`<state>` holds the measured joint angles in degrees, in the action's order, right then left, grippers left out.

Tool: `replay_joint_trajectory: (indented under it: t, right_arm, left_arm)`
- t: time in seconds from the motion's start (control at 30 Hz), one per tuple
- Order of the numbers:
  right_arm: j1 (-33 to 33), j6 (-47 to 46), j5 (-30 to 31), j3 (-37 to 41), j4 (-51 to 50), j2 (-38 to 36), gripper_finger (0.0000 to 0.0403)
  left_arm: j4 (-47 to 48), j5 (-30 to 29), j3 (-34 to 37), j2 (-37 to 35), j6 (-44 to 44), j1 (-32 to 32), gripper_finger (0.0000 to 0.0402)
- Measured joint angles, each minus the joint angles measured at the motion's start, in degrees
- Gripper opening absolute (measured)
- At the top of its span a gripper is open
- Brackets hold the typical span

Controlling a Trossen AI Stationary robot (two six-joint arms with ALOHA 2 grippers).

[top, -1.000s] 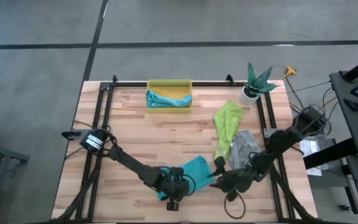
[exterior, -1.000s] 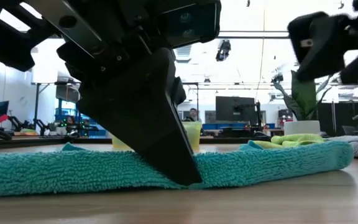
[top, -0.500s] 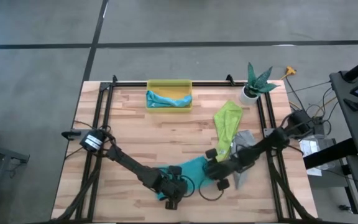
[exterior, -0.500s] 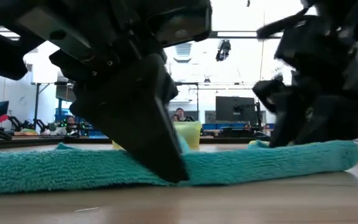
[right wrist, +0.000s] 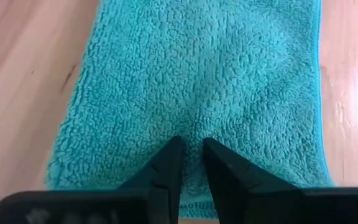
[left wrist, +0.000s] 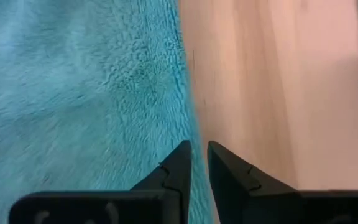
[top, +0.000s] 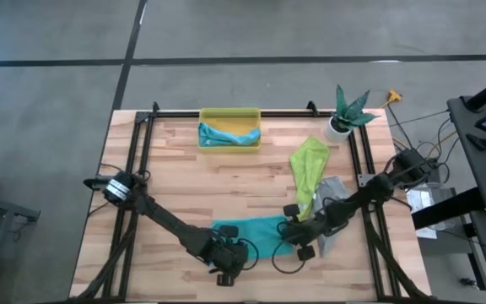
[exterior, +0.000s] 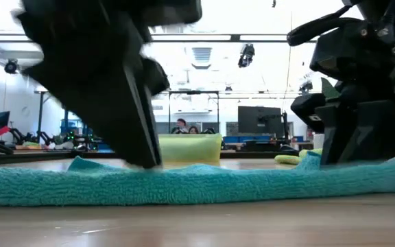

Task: Roll microfiber towels into tight, uniform cylinder then place into a basket
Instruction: Roll the light blue towel

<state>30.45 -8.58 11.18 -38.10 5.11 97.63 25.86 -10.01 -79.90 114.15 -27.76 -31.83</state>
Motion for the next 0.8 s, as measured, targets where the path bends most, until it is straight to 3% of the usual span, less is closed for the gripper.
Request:
replay_joint_trajectory:
  t: [0.17, 0.47, 0.6, 0.67, 0.8]
  right_arm:
    - [0.86, -0.60, 0.43, -0.16, -0.37, -0.40, 0.0090]
    - [2.12, 0.05, 1.15, -0.09, -1.64, -1.83, 0.0124]
    - [2.27, 2.11, 3.45, -0.49, -4.88, -4.75, 0.0125]
    - [2.21, 2.02, 4.26, -0.77, -6.43, -6.83, 0.0124]
    - [2.17, 0.66, 5.71, -0.77, -7.23, -12.64, 0.0127]
  left_arm:
    - [3.78, -1.63, 0.43, -3.27, -0.41, -1.18, 0.0039]
    - [20.91, -14.35, 1.15, -5.18, -0.36, -2.16, 0.0039]
    - [20.91, -18.00, 2.88, -5.23, 0.67, -2.08, 0.0039]
    - [18.78, -17.48, 4.00, -5.46, 2.36, -1.50, 0.0039]
    - [14.92, -10.81, 5.68, -7.34, 5.47, 1.21, 0.0039]
